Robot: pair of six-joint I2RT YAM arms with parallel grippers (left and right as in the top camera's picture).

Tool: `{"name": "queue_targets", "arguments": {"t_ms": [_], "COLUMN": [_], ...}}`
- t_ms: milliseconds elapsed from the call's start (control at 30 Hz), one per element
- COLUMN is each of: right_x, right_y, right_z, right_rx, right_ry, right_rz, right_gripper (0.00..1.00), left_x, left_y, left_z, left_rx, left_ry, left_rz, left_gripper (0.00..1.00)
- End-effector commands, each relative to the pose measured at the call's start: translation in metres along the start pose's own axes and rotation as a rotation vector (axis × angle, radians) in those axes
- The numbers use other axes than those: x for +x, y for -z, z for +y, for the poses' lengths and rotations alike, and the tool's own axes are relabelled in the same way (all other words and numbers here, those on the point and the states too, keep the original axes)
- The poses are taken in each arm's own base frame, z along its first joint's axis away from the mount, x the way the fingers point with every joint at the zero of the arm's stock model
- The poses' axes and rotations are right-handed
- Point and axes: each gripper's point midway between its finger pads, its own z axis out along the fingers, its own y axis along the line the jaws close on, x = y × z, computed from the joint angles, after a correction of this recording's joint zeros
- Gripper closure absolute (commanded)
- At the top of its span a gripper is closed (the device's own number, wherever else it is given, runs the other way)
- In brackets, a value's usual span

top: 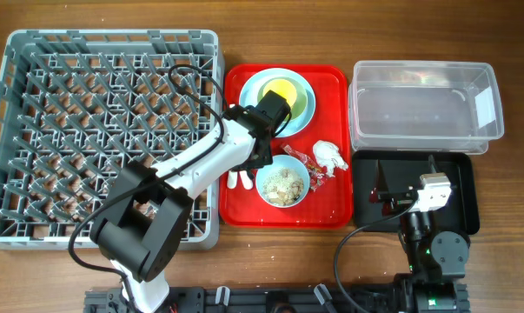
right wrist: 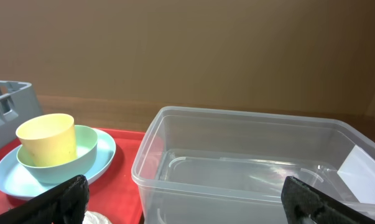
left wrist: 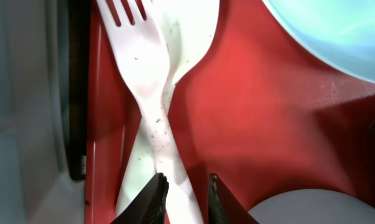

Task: Sort waste into correct bins and load items into the dishwasher rack
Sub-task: 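Reach the left gripper to the white fork on the red tray, then grasp the white fork and carry it into the dish rack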

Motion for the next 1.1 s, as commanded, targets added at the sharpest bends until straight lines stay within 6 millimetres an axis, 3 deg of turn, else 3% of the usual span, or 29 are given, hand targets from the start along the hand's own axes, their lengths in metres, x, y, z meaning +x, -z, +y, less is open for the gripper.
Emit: {"name": "queue_targets", "arguments": {"t_ms": [0, 333, 567, 667, 767, 867, 933, 1000, 1067], "right_x": [-0.001, -0.001, -0.001, -0.001, -0.001, -0.001, -0.001, -0.001, -0.001], "right_y": [0.000, 0.000, 0.000, 0.000, 0.000, 0.000, 0.000, 0.000, 0.000], "right_z": [0.002, 0.002, 0.002, 0.002, 0.002, 0.002, 0.002, 0.002, 0.002], "right_rx": [-0.008, -0.008, -0.008, -0.008, -0.008, -0.008, -0.008, -0.008, -0.008], "right_ry": [0.004, 0.004, 0.004, 0.004, 0.004, 0.004, 0.004, 0.004, 0.004], "right_rz": [-0.004, -0.004, -0.004, -0.004, -0.004, -0.004, -0.004, -0.004, -0.004], "right_gripper": [0.00, 0.00, 0.00, 0.00, 0.00, 0.00, 0.00, 0.00, 0.00], "left_x": [-0.004, 0.012, 0.006, -0.005, -0.029, -0.040, -0.042, -0.043, -0.046], "left_y": [-0.005, -0.025, -0.018, 0.004, 0.053, 0.098, 0.126, 0.133, 0.125], "left_z": [0.010, 0.011, 0.010, 0.005, 0.000, 0.012, 0.023, 0.044, 0.069], "left_rx": [-0.049, -0.047, -0.045, -0.002, 0.073, 0.109, 0.111, 0.074, 0.023], "left_ry": [0.027, 0.057, 0.054, 0.066, 0.093, 0.107, -0.030, -0.067, -0.054], "left_rz": [-0.024, -0.028, -0.057, -0.098, -0.213, -0.321, -0.385, -0.384, -0.337], "left_gripper": [0.75, 0.76, 0.96, 0.96, 0.96, 0.96, 0.96, 0.96, 0.96]}}
